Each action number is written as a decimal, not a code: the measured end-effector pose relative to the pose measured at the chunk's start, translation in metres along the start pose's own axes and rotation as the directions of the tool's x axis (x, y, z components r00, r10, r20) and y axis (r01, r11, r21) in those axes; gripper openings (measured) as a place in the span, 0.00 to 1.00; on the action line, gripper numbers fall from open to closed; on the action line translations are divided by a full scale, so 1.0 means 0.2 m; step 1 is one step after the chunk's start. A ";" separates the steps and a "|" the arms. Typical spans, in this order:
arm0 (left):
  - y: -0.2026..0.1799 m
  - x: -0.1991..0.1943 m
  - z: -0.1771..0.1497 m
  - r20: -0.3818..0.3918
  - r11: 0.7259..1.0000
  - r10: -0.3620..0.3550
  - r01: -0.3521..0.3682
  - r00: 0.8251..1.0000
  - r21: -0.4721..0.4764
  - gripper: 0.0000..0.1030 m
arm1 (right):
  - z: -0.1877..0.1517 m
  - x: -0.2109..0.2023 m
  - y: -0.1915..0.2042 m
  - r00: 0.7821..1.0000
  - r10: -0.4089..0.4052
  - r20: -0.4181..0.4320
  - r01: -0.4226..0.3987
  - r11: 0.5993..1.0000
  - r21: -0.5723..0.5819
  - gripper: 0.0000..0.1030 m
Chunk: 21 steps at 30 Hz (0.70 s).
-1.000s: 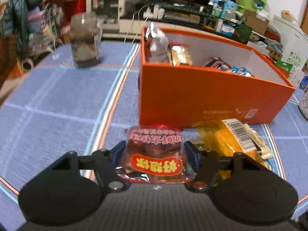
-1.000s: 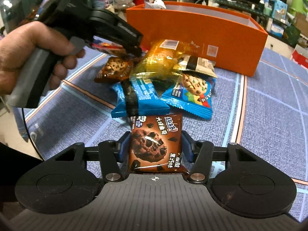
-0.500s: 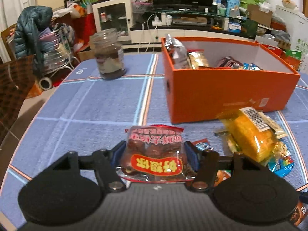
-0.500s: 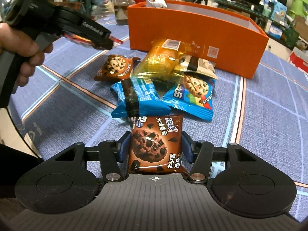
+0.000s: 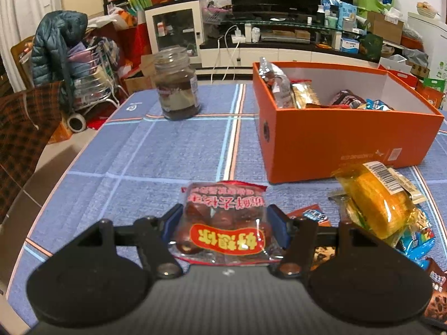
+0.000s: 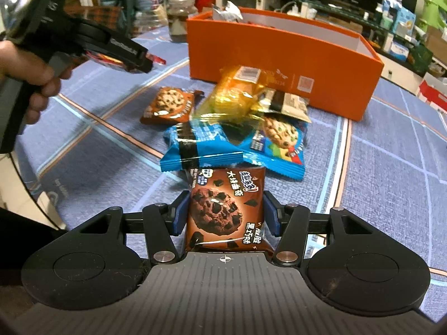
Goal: Organize snacks
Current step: 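Carry both packets over the orange box and open both tools to drop them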
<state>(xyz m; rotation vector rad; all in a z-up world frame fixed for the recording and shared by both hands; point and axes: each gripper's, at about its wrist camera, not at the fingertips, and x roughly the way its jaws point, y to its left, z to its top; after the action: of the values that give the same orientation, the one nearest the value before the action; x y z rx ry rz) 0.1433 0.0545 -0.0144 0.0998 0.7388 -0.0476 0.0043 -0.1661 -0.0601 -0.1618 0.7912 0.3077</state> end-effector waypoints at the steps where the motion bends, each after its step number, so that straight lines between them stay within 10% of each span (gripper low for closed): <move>1: 0.00 0.00 0.00 -0.002 1.000 0.001 -0.001 1.000 -0.003 0.61 | 0.00 -0.01 0.01 1.000 0.006 0.003 -0.006 1.000 -0.006 0.41; 21: -0.01 0.01 0.00 -0.004 1.000 -0.008 0.008 1.000 -0.004 0.61 | 0.03 -0.15 -0.03 0.998 0.042 0.045 -0.042 0.999 -0.007 0.41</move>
<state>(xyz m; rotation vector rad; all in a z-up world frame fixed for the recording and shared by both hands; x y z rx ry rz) 0.1447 0.0516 -0.0156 0.0931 0.7433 -0.0537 -0.0109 -0.1762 -0.0341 -0.1436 0.7498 0.3524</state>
